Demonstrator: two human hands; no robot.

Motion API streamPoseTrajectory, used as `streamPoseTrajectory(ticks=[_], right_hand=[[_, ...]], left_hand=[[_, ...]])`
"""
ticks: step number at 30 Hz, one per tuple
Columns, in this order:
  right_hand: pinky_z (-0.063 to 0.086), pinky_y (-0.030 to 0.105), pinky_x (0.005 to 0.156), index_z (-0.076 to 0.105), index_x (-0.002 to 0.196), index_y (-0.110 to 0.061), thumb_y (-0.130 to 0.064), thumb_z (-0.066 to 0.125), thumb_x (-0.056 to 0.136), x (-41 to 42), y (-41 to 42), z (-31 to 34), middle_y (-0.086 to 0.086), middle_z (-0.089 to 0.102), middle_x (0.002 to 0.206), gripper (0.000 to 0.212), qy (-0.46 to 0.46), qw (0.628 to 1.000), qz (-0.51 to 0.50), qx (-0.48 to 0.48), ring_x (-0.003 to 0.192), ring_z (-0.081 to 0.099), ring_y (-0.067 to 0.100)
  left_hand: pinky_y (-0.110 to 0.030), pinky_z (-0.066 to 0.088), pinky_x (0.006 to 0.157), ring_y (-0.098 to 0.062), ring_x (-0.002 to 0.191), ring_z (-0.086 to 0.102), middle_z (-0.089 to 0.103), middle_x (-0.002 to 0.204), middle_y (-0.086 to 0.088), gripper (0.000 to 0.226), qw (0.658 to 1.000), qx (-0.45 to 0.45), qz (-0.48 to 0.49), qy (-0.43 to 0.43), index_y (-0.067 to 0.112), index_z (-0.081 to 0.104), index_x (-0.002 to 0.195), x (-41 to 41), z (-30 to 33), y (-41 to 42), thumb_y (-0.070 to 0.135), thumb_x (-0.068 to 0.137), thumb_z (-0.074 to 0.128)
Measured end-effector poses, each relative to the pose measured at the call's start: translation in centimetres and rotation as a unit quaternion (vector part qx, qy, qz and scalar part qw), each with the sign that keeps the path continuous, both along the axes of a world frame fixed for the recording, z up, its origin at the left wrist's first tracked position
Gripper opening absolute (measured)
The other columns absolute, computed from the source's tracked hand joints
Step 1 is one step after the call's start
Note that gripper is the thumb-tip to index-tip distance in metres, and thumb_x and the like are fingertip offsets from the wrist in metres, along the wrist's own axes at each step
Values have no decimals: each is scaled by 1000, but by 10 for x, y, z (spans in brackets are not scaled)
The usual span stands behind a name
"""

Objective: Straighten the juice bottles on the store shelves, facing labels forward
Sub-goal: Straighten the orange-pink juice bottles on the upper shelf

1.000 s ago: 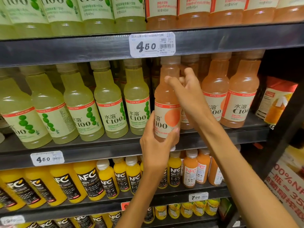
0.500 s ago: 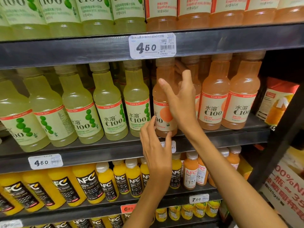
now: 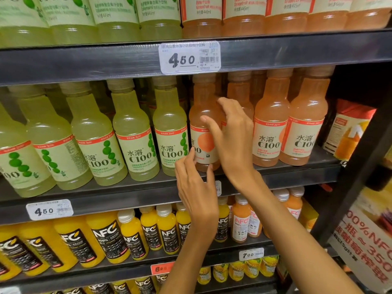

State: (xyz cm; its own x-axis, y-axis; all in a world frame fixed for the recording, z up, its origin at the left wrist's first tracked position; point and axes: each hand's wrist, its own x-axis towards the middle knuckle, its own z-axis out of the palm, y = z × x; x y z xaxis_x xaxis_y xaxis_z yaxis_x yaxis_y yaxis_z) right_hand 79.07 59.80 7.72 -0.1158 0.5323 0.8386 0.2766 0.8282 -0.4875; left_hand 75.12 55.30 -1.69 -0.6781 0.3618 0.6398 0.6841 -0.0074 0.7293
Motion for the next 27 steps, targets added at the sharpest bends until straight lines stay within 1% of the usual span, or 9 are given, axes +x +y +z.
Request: streamPoseTrajectory(ticks=[3, 6, 8, 12, 16, 18, 21, 24, 27], right_hand=[[32, 6, 77, 57, 119, 7, -10, 64, 89, -1, -2, -1, 18, 61, 111, 35, -9, 1000, 2, 13, 96, 57, 21], [31, 4, 93, 57, 121, 5, -10, 64, 89, 9, -2, 2, 18, 60, 119, 36, 53, 998, -14, 30, 112, 51, 14], [33, 8, 96, 55, 121, 6, -11, 63, 90, 16, 4, 5, 19, 57, 120, 36, 95, 993, -49, 47, 112, 47, 14], [39, 26, 83, 47, 114, 2, -20, 55, 95, 16, 19, 9, 8, 43, 101, 30, 7, 997, -74, -15, 94, 40, 16], [39, 29, 78, 40, 107, -4, -15, 50, 96, 15, 26, 9, 3, 38, 95, 19, -24, 996, -59, -56, 86, 39, 15], [38, 22, 75, 39, 106, -7, -12, 54, 94, 19, 24, 10, 3, 38, 94, 19, 14, 997, -55, -56, 85, 37, 12], [28, 1, 80, 43, 122, 3, -17, 63, 90, 29, 19, 12, 4, 42, 108, 42, 43, 996, -61, -55, 98, 36, 8], [27, -2, 81, 45, 127, 0, -21, 69, 84, 38, 15, 12, 11, 42, 117, 53, 59, 995, -33, -69, 102, 37, 8], [34, -2, 80, 46, 125, -5, -23, 66, 88, 45, 10, 12, 9, 44, 116, 45, 69, 991, 45, -103, 99, 44, 7]], left_hand=[[-41, 50, 87, -24, 107, 56, 54, 114, -10, 51, 1000, -8, 0, 0, 9, 51, 131, 1, 1, 0, 8, 83, 69], [-40, 49, 89, -22, 107, 56, 53, 115, -8, 50, 1000, 7, -11, -9, 9, 50, 131, 1, 2, -5, 7, 84, 68], [-39, 49, 91, -22, 108, 56, 53, 116, -9, 49, 999, 28, -18, -5, 9, 51, 131, 2, 3, -8, 5, 85, 67], [-39, 49, 92, -22, 111, 55, 53, 118, -10, 47, 998, 39, -43, 11, 8, 51, 130, 8, 9, -10, 2, 86, 64], [-40, 47, 94, -23, 114, 53, 51, 123, -8, 46, 997, 21, -78, 7, 10, 50, 132, 10, 11, -12, 5, 88, 62], [-37, 47, 95, -20, 114, 53, 50, 124, -6, 47, 996, 8, -88, 7, 12, 49, 133, 9, 10, -14, 7, 89, 62], [-33, 45, 96, -17, 115, 51, 49, 124, -3, 47, 993, -17, -112, 11, 15, 47, 135, 7, 11, -16, 13, 90, 62], [-37, 44, 99, -16, 119, 49, 49, 125, -3, 49, 988, -49, -146, 14, 17, 46, 134, 5, 10, -19, 16, 89, 63], [-33, 40, 104, -11, 122, 46, 47, 130, 1, 55, 979, -56, -198, 2, 19, 44, 136, 6, 10, -22, 23, 87, 66]])
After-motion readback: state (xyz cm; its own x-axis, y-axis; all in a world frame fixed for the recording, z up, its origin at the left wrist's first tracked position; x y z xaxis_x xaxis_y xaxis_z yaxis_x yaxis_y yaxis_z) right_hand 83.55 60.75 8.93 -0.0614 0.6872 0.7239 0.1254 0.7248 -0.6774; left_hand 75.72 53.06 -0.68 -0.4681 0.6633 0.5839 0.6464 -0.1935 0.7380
